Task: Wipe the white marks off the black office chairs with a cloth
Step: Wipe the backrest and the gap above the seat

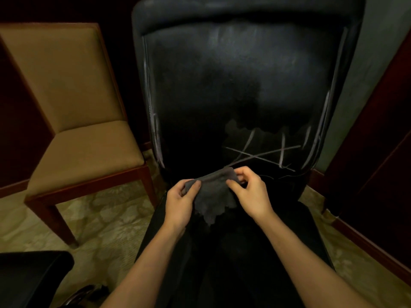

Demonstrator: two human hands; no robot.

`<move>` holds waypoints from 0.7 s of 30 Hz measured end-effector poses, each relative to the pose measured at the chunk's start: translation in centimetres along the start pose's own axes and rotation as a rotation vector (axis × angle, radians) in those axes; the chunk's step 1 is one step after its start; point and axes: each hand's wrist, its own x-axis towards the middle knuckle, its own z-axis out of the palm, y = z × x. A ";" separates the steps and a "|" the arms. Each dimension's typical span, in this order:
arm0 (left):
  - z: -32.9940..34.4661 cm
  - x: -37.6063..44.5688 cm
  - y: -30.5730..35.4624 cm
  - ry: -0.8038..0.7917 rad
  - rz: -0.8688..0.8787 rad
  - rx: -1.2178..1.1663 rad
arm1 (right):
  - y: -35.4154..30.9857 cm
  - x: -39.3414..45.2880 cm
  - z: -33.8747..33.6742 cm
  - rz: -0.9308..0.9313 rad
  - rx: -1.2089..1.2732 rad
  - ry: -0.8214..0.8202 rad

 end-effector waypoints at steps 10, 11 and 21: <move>0.8 1.0 2.5 -0.289 0.451 0.732 | -3.8 0.0 -1.4 -0.384 -0.486 -0.127; 1.1 1.1 3.2 -0.316 0.437 0.669 | -3.8 0.4 -1.6 -0.368 -0.396 -0.135; 0.8 2.0 2.7 -0.090 0.328 0.592 | 0.1 0.8 -2.0 -0.083 -0.108 -0.130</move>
